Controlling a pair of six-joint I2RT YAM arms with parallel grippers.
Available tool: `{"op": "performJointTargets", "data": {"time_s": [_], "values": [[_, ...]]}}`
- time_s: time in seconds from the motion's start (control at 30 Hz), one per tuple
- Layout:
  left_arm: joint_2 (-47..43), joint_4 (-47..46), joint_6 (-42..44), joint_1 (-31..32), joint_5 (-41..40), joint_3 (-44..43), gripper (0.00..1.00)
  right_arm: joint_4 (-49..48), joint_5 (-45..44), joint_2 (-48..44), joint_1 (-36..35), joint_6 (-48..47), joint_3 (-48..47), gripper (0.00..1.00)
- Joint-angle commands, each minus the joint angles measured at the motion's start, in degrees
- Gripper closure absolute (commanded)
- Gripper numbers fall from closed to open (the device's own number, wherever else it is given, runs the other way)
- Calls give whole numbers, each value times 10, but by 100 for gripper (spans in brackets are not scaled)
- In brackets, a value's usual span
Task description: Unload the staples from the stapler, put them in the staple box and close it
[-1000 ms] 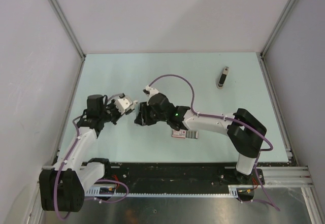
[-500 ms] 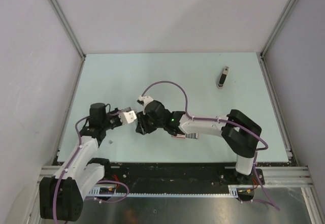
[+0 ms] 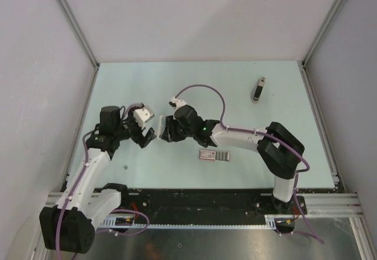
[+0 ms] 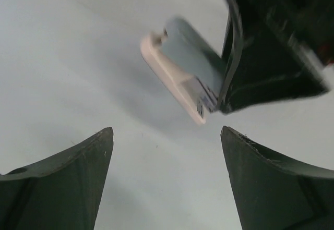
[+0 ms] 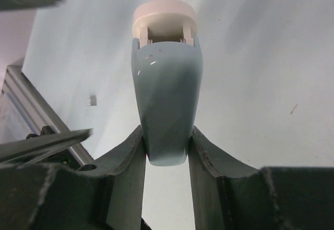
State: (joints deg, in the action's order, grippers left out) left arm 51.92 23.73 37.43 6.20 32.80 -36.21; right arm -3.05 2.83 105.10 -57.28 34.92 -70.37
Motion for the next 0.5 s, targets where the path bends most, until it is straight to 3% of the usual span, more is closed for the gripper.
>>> {"op": "performJointTargets", "data": {"time_s": [0.0, 0.2, 0.47], "values": [[25, 17, -162, -23, 60, -89, 9, 88, -16, 30, 1, -7, -62, 100], [74, 12, -296, -106, 92, -168, 1, 241, -27, 109, -6, -40, -156, 100], [75, 3, -323, -121, 66, -179, 1, 401, -98, 230, -57, -79, -340, 97]]}}
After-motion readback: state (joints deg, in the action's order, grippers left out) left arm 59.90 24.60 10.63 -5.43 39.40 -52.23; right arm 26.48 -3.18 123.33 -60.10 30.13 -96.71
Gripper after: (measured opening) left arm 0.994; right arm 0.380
